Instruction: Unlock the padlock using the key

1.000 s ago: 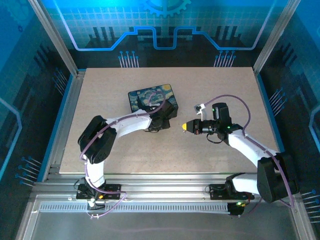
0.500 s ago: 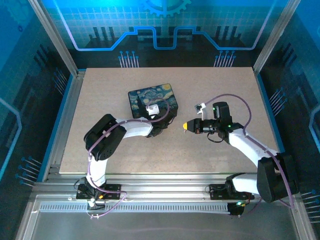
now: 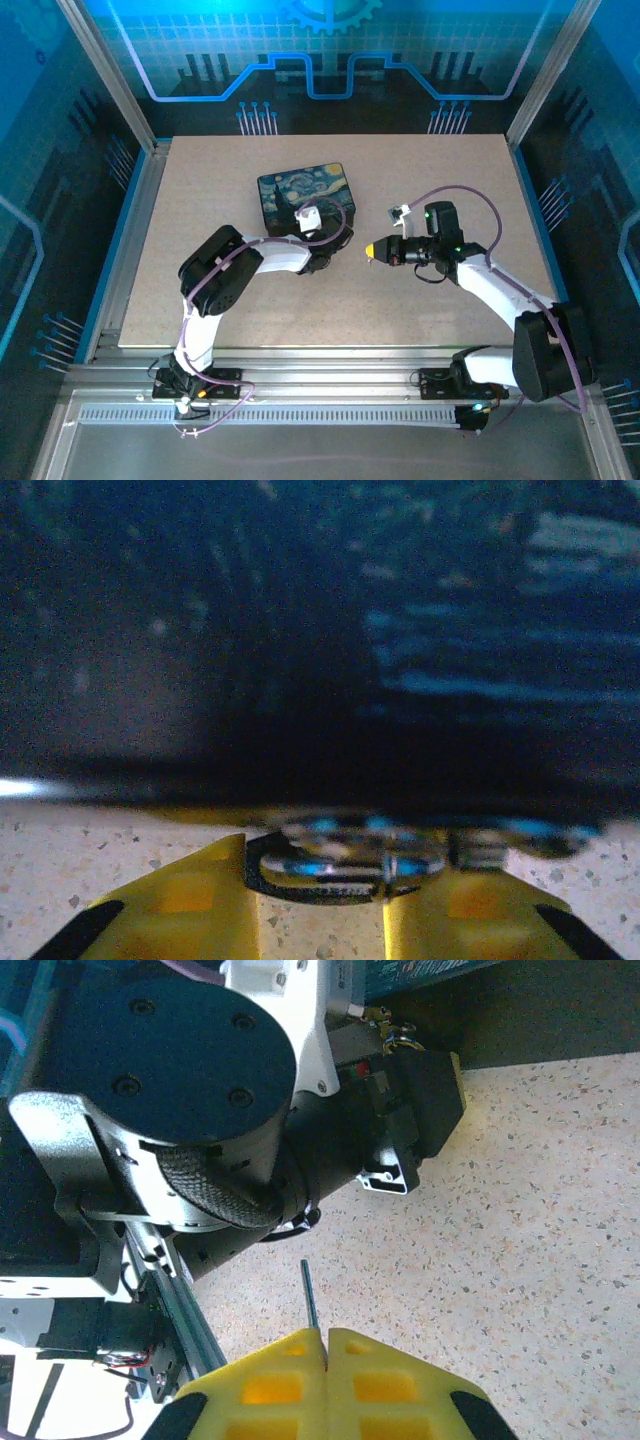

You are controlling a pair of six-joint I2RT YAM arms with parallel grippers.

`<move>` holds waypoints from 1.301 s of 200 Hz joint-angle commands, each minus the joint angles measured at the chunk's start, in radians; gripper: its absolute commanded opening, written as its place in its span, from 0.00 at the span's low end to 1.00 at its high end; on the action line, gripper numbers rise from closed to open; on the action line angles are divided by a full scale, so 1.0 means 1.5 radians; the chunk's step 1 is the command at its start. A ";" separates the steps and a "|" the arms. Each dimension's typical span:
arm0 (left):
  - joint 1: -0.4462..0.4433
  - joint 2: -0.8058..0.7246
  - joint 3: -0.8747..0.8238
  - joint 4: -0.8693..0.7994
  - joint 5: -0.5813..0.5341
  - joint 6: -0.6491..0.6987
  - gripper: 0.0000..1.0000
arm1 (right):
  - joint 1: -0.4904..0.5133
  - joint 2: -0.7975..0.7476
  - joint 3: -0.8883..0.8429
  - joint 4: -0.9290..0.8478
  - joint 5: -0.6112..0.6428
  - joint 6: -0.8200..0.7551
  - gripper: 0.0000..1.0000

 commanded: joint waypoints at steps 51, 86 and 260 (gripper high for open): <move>0.041 -0.024 0.151 -0.307 0.146 -0.065 0.04 | -0.008 -0.027 -0.027 -0.038 0.018 -0.025 0.00; 0.085 -0.050 0.216 -0.458 0.291 -0.030 0.01 | 0.010 -0.050 -0.090 0.026 0.045 0.014 0.00; 0.107 -0.018 0.593 -0.918 0.642 -0.110 0.00 | 0.152 -0.002 -0.080 0.277 0.027 0.108 0.00</move>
